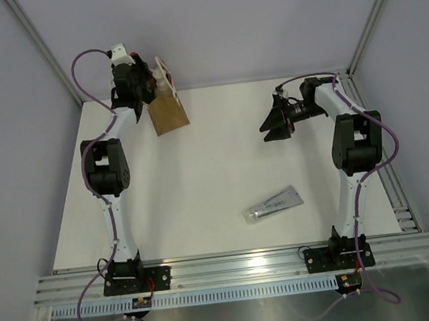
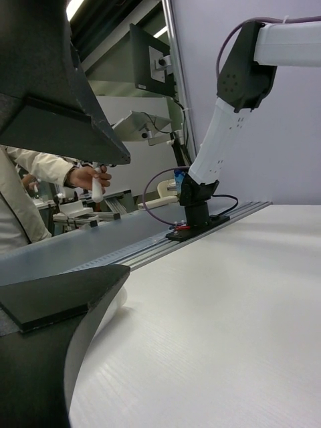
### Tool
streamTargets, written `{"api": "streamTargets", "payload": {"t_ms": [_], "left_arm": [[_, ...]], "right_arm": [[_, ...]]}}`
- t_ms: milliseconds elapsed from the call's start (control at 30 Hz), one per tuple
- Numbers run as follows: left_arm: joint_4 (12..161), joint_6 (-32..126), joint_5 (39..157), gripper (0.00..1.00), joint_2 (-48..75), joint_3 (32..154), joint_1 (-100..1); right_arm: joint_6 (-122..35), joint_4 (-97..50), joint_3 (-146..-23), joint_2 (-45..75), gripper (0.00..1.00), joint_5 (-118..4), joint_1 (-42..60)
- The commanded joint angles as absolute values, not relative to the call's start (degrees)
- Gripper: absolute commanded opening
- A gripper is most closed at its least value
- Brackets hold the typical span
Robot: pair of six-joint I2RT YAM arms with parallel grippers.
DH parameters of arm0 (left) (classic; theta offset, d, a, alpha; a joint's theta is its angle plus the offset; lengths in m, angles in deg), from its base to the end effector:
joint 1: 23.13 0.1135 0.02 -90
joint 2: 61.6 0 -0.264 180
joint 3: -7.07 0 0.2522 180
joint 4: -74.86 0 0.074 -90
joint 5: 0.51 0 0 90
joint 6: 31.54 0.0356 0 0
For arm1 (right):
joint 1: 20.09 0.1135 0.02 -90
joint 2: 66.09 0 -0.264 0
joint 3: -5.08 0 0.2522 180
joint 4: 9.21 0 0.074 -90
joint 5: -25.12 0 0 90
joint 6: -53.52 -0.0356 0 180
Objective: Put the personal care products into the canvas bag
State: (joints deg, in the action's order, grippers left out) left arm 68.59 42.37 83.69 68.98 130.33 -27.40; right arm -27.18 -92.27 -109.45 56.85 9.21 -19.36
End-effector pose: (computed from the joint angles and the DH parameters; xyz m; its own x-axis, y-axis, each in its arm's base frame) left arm 0.5500 -0.0375 0.2799 -0.0102 -0.2757 -0.9612 -0.0307 0.9609 -0.2753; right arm 0.4104 0.0395 0.2144 -0.9899 -0.0569 -0.1300 -0.1406 0.2688 0.9529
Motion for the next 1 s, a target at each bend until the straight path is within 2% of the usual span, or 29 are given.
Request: {"api": "streamTargets", "payload": {"t_ms": [0, 33, 67, 167, 400, 500, 533, 567, 633, 733, 833, 900, 933, 967], "left_arm": [[56.46, 41.68, 84.65, 0.34, 64.79, 128.51, -27.08], [56.80, 41.68, 84.92, 0.44, 64.43, 128.07, -27.08], [57.07, 41.76, 86.22, 0.58, 64.17, 127.89, -27.08], [59.61, 42.73, 88.42, 0.73, 63.20, 128.41, -26.91], [60.85, 42.20, 91.86, 0.82, 58.72, 126.22, -26.12], [62.87, 42.55, 93.44, 0.82, 56.00, 125.78, -25.50], [64.09, 42.73, 93.79, 0.82, 55.12, 124.99, -25.41], [64.71, 43.25, 94.93, 0.83, 52.76, 124.38, -25.15], [67.69, 45.45, 95.11, 0.84, 49.59, 122.53, -25.15], [72.44, 48.62, 95.99, 0.97, 41.25, 115.95, -25.15], [77.09, 48.53, 96.08, 0.99, 30.71, 105.68, -25.06], [84.44, 46.43, 96.08, 0.99, 23.00, 99.62, -25.06], [87.19, 45.38, 95.82, 0.99, 20.25, 97.85, -24.97], [89.48, 43.02, 95.56, 0.99, 17.61, 95.83, -24.89]], "right_arm": [[-18.75, -98.02, -113.35, 55.81, 0.70, 8.35, -19.30], [-17.07, -100.38, -113.97, 55.90, 0.70, 7.81, -19.30], [-15.23, -101.88, -115.36, 55.90, 0.70, 7.20, -19.22], [-5.23, -105.32, -117.39, 55.47, 0.71, 3.16, -18.60], [15.44, -110.60, -117.58, 50.21, 0.73, -6.85, -14.13], [25.10, -110.42, -114.68, 45.99, 0.75, -8.62, -11.84], [29.05, -111.47, -113.80, 44.58, 0.78, -8.11, -11.48], [38.05, -111.83, -110.92, 43.17, 0.99, -7.32, -11.22], [47.32, -111.05, -106.87, 38.26, 0.99, -5.03, -11.13], [54.74, -107.62, -99.92, 35.78, 1.00, -6.86, -9.56], [62.11, -113.21, -99.65, 38.33, 0.99, -13.89, -6.13], [61.96, -109.92, -93.52, 34.67, 0.99, -18.52, -3.75], [61.26, -103.55, -90.53, 32.63, 0.99, -21.34, -2.44], [58.91, -99.31, -83.28, 30.61, 1.00, -24.33, 0.01]]}}
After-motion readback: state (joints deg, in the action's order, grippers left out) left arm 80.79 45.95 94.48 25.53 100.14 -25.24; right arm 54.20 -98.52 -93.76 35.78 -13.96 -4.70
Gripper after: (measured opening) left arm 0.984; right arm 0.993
